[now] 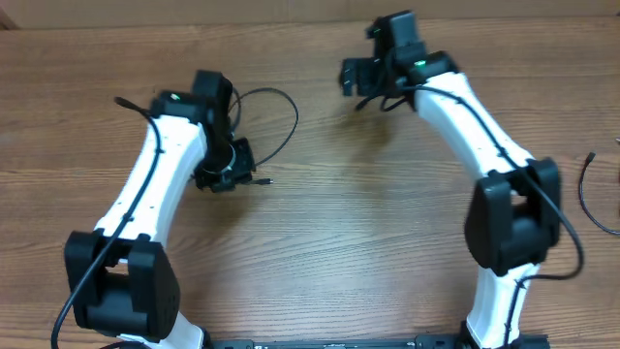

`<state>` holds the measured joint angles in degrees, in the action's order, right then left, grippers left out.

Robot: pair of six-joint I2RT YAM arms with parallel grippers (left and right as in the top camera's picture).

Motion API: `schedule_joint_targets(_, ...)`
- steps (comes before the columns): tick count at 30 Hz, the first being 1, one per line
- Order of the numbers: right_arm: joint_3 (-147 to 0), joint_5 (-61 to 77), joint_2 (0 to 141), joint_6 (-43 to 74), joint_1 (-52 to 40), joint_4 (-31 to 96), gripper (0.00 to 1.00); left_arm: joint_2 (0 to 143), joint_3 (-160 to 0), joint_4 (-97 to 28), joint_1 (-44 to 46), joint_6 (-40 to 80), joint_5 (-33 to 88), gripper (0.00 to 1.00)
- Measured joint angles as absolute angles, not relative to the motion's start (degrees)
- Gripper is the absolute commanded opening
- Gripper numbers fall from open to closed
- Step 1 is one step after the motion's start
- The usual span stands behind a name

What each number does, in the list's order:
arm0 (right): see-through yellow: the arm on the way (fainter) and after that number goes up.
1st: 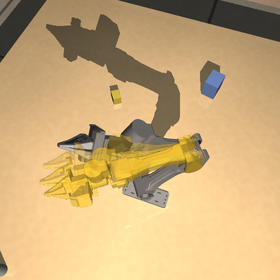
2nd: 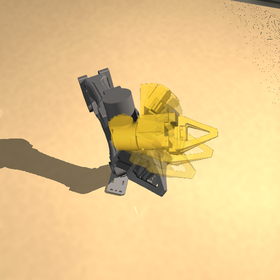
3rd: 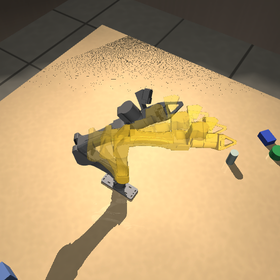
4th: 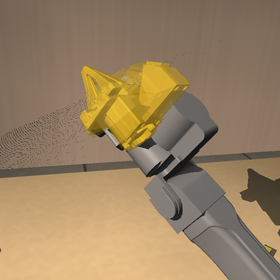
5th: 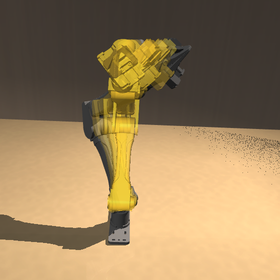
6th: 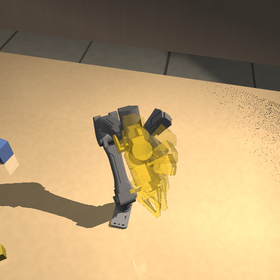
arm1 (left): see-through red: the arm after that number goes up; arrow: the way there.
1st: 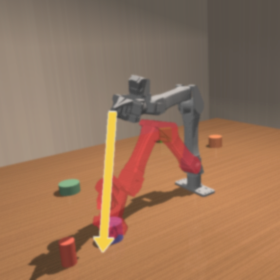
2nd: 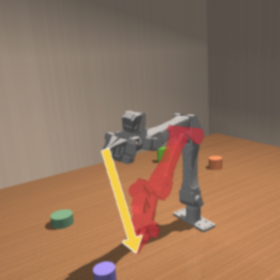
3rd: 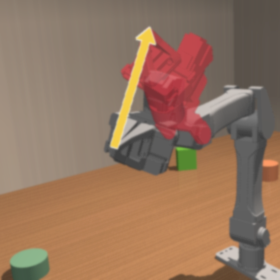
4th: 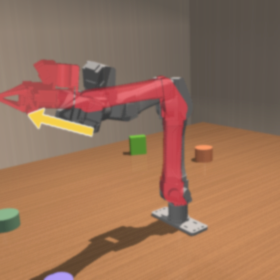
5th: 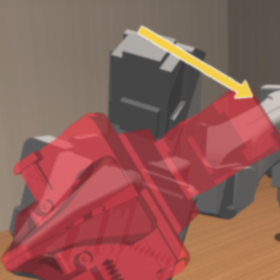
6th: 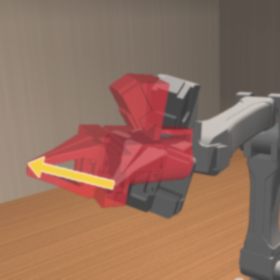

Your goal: Untangle cables

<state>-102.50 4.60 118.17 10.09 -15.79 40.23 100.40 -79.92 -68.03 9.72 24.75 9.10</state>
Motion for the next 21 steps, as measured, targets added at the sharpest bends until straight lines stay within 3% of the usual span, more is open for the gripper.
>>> schedule_joint_targets(4,-102.5,7.7,113.9,8.6,-12.3,41.5,1.00,100.4,-74.3,-61.5,9.7,21.7,5.7,0.41)
schedule_joint_targets(8,-102.5,10.0,111.2,7.9,-10.9,42.5,1.00,100.4,-71.1,-59.0,8.9,23.7,3.1,0.45)
schedule_joint_targets(19,-102.5,11.8,110.9,7.5,-13.4,44.9,1.00,100.4,-70.0,-57.1,5.6,52.9,-3.4,0.38)
schedule_joint_targets(21,-102.5,11.8,110.9,7.4,-14.0,45.2,1.00,100.4,-69.9,-54.7,5.6,59.2,-4.5,0.32)
